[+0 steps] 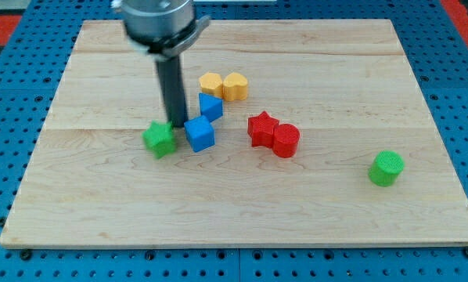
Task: Move blue cube closer to the yellow heart
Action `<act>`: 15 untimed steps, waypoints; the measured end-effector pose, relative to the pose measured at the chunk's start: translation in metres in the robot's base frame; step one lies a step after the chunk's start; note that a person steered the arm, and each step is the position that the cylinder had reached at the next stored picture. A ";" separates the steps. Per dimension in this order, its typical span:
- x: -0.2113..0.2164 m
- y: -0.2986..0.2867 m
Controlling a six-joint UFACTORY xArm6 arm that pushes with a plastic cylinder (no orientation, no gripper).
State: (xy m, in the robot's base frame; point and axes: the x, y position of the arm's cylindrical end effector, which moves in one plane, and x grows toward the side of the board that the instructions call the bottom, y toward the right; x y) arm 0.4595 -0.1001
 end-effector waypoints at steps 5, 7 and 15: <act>-0.029 0.046; -0.029 0.046; -0.026 0.069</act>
State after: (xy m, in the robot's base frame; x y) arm 0.4335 -0.0313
